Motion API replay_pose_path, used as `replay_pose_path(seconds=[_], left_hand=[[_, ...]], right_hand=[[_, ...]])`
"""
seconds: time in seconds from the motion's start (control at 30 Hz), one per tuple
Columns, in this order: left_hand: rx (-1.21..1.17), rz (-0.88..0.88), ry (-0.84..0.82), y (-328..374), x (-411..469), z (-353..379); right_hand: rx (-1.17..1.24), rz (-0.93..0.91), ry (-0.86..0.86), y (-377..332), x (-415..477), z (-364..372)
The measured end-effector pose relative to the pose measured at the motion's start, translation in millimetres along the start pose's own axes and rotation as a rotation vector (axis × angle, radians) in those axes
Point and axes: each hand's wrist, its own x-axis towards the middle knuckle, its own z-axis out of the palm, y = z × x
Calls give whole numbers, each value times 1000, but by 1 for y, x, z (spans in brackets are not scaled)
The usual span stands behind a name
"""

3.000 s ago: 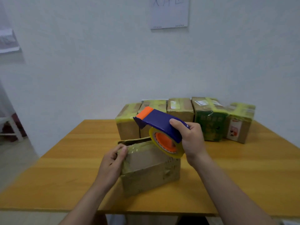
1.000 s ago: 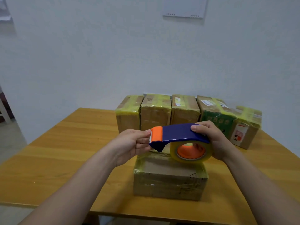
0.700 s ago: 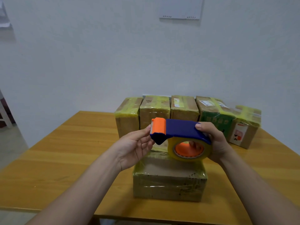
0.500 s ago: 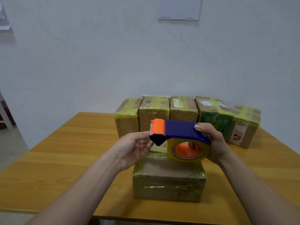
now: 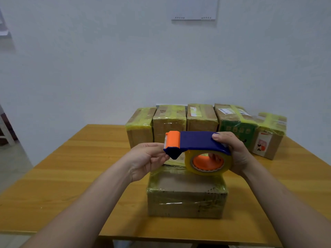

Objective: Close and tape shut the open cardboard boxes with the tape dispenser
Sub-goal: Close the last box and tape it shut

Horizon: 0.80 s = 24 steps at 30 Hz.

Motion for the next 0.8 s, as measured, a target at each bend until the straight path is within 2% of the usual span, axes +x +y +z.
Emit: replay_pose_path(seconds=[0.27, 0.53, 0.8], left_hand=[[197, 88, 162, 2, 9, -2], [266, 96, 173, -2, 9, -16], [464, 168, 192, 0, 3, -20]], right_hand=[[-147, -3, 12, -7, -1, 6], [-264, 7, 15, -20, -9, -5], [-359, 24, 3, -33, -5, -9]])
